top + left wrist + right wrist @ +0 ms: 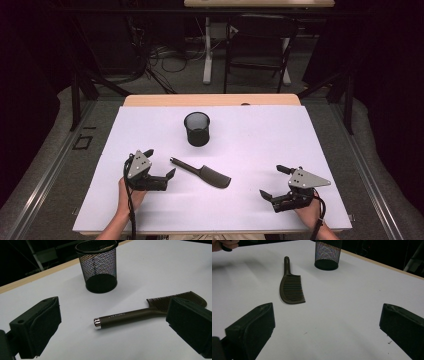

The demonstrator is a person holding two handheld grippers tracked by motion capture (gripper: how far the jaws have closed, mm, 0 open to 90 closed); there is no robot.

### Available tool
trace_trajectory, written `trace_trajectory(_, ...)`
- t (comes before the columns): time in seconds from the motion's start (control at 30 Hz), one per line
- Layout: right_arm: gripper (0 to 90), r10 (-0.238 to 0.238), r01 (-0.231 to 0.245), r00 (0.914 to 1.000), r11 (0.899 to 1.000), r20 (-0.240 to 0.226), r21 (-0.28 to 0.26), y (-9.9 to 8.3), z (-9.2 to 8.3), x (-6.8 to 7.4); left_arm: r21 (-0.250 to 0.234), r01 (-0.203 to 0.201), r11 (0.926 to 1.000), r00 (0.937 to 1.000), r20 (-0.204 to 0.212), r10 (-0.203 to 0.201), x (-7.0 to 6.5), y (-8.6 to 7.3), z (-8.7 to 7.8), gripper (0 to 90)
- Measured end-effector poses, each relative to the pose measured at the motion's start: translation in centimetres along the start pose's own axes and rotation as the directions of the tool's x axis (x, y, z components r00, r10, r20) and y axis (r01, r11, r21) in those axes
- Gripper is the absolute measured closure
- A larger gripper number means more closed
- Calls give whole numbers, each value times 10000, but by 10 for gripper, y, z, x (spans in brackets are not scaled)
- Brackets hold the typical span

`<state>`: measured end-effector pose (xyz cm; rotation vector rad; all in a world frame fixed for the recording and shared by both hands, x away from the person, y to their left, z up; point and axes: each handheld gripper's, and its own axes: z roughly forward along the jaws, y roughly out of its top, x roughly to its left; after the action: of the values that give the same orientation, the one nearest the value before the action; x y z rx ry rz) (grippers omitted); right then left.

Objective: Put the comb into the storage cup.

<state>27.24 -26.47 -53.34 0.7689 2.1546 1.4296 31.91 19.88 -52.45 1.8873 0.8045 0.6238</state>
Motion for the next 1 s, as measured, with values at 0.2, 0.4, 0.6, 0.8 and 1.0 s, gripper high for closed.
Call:
trace_trajectory(0.2, 0, 22, -22, 10000, 10000, 25, 18, 0, 0, 0, 183, -15, 9998, 10000, 17, 15, 2, 4, 9, 0)
trace_trajectory(0.4, 0, -48, 48, 10000, 10000, 16, 9, 1, 2, 1, 378, -3, 9993, 10000, 6, 3, 6, 7, 20, 0)
trace_trajectory(0.6, 0, -54, 54, 10000, 10000, 2, 35, 1, 2, 1, 542, -15, 9985, 10000, -6, 16, 8, 9, 29, 0)
trace_trajectory(0.8, 0, -64, 64, 10000, 10000, 6, 60, 1, 2, 1, 656, 38, 9978, 10000, -60, -34, 11, 12, 36, 0)
trace_trajectory(1.0, 0, -74, 74, 10000, 10000, 4, 51, 1, 2, 1, 838, 68, 9965, 9998, -188, -52, 12, 14, 42, 0)
